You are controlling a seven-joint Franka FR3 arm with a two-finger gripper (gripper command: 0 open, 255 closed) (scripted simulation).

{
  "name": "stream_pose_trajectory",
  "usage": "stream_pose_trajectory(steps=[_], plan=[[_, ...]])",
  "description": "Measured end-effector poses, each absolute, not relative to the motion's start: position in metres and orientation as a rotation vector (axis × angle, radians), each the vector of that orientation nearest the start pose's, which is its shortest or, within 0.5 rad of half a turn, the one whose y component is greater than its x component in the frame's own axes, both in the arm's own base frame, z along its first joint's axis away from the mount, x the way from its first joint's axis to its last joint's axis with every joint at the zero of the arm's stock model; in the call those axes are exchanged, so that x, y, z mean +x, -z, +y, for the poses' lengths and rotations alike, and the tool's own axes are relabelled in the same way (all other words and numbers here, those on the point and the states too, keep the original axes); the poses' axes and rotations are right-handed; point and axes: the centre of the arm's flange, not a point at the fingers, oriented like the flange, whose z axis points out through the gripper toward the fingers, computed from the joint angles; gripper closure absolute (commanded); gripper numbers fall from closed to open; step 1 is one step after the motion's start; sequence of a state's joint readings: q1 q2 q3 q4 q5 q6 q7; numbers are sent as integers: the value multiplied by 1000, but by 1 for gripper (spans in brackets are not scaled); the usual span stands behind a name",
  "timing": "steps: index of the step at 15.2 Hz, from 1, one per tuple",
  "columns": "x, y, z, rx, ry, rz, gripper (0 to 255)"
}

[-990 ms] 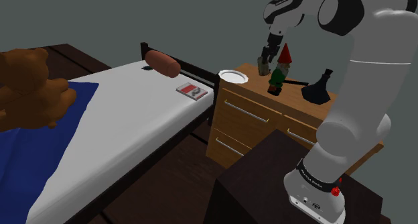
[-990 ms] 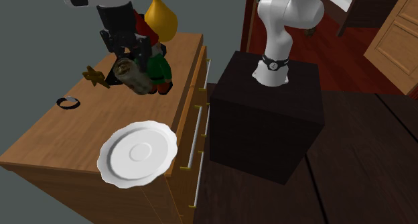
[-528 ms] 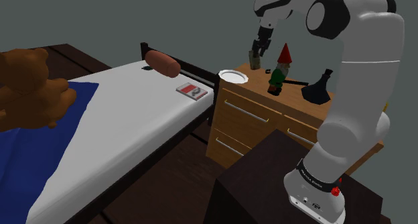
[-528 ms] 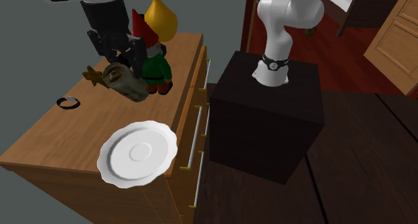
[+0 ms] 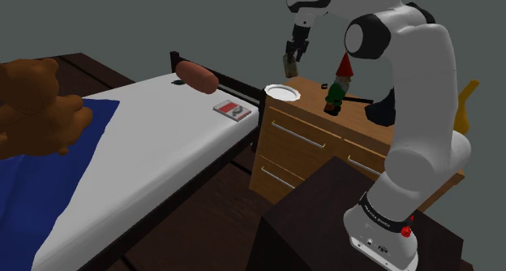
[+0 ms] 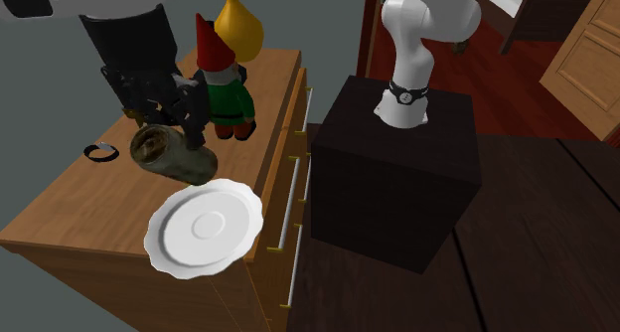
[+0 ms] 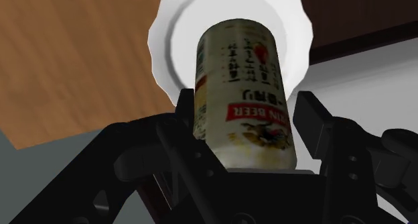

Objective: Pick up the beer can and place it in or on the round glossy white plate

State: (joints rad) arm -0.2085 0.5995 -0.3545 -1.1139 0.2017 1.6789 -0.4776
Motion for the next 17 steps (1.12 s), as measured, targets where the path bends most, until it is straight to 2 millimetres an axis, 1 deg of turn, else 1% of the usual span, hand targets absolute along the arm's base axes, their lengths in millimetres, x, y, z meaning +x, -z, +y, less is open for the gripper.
stream_pose_trajectory(steps=[5, 17], plan=[[658, -460, -301, -3136, -2, 80, 255], [659, -396, -301, -3136, -2, 80, 255]])
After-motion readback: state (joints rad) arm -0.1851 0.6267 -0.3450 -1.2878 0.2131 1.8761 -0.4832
